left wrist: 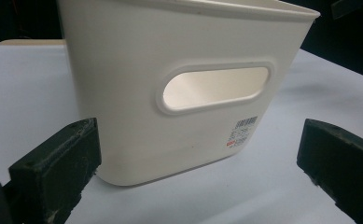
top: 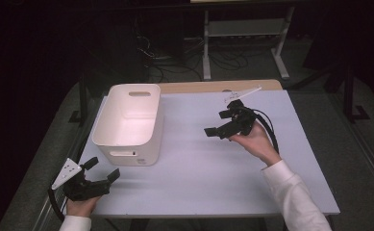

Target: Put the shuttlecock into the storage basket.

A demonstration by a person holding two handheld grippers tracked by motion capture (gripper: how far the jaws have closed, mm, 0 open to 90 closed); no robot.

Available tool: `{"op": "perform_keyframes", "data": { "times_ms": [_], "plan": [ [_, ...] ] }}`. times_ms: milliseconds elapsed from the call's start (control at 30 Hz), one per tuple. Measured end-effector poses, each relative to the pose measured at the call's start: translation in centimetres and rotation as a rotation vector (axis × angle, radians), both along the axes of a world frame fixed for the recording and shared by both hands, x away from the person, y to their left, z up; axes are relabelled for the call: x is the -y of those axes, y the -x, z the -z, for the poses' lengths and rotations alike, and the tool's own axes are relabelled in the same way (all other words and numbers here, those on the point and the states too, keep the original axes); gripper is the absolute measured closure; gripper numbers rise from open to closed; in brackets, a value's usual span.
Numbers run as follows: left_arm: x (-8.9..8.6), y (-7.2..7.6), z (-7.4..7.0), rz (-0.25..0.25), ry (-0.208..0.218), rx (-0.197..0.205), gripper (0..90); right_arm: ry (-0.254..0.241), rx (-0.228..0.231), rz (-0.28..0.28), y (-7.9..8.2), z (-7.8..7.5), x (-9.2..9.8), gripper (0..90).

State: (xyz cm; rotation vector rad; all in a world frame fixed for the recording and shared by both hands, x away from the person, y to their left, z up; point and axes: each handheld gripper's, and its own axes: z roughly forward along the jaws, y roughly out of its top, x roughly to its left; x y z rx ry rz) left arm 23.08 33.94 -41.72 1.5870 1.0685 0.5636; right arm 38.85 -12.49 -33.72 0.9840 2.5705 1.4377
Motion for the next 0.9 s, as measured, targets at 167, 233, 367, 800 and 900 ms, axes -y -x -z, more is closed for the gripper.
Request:
{"op": "perform_keyframes", "data": {
  "times_ms": [167,233,367,800,900],
  "plan": [
    [0.0,0.0,0.0,0.000,-0.004,-0.003,0.0,-0.006,-0.008,0.011,0.3,0.1,0.8,0.0],
    [0.0,0.0,0.0,0.003,-0.006,-0.002,0.0,-0.006,-0.004,0.017,0.4,0.2,1.1,0.0],
    [-0.1,0.0,0.0,0.004,-0.014,-0.003,0.0,-0.001,-0.010,0.022,0.6,0.5,1.6,0.0],
    [0.0,0.0,0.0,0.007,-0.010,-0.001,0.0,0.012,-0.036,0.047,1.2,1.9,3.8,0.0],
    [0.0,0.0,0.0,0.005,-0.010,-0.001,0.0,0.014,-0.040,0.047,1.4,2.4,4.2,0.0]
  ]
}}
